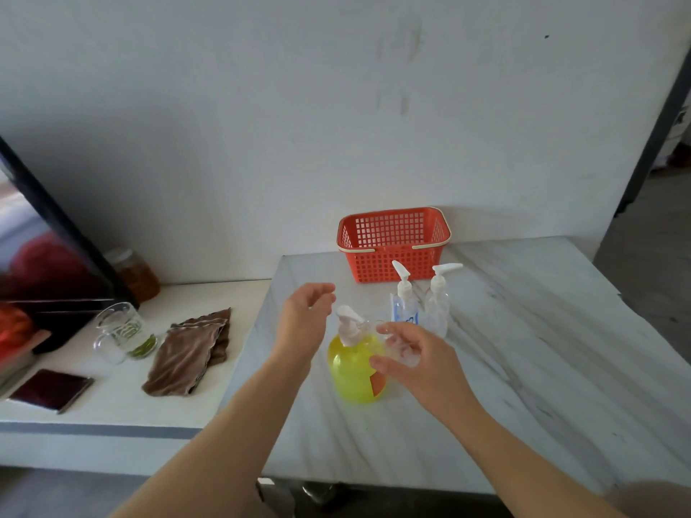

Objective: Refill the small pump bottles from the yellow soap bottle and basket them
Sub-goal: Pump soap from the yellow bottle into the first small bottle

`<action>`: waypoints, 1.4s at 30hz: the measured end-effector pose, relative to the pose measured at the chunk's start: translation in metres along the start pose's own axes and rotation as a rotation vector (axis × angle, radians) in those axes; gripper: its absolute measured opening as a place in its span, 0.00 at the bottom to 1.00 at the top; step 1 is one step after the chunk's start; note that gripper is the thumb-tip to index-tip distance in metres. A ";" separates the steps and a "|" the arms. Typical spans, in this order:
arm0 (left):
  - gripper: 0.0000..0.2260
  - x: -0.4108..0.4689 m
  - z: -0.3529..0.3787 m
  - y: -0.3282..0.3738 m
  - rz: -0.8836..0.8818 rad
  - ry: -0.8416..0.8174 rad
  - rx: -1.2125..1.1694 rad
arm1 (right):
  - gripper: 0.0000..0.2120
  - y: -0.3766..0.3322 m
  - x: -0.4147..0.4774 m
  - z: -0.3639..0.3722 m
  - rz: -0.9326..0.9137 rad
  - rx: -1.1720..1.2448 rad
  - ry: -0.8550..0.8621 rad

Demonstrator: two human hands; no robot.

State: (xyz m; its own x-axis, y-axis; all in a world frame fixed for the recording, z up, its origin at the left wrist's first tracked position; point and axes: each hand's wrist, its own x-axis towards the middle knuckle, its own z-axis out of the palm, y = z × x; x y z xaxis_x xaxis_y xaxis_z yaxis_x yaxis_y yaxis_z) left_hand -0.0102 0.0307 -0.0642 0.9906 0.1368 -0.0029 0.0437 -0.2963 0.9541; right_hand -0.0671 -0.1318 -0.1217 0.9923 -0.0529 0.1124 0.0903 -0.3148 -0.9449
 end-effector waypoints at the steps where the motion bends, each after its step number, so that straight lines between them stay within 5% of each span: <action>1: 0.10 0.004 0.004 0.006 -0.008 -0.021 0.005 | 0.19 0.000 0.000 0.000 -0.004 -0.009 -0.001; 10: 0.10 0.033 0.036 0.035 -0.261 -0.318 0.289 | 0.18 0.000 0.003 -0.001 -0.026 -0.040 0.017; 16: 0.13 0.035 0.046 0.028 -0.431 -0.284 0.220 | 0.17 0.001 0.003 -0.004 -0.004 -0.017 0.007; 21: 0.14 0.034 0.050 0.027 -0.412 -0.260 0.223 | 0.23 0.000 0.002 -0.007 -0.016 -0.011 0.017; 36: 0.14 0.039 0.047 0.016 -0.329 -0.270 0.306 | 0.21 0.011 0.008 0.004 0.004 0.096 0.014; 42: 0.13 0.035 0.041 0.028 -0.435 -0.280 0.286 | 0.18 0.008 0.008 0.005 -0.008 0.085 -0.013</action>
State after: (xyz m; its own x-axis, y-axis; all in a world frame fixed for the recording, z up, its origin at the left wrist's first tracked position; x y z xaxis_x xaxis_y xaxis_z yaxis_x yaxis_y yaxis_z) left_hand 0.0308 -0.0116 -0.0500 0.8685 0.0595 -0.4921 0.4485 -0.5171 0.7290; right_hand -0.0585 -0.1301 -0.1303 0.9924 -0.0382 0.1168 0.1048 -0.2336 -0.9667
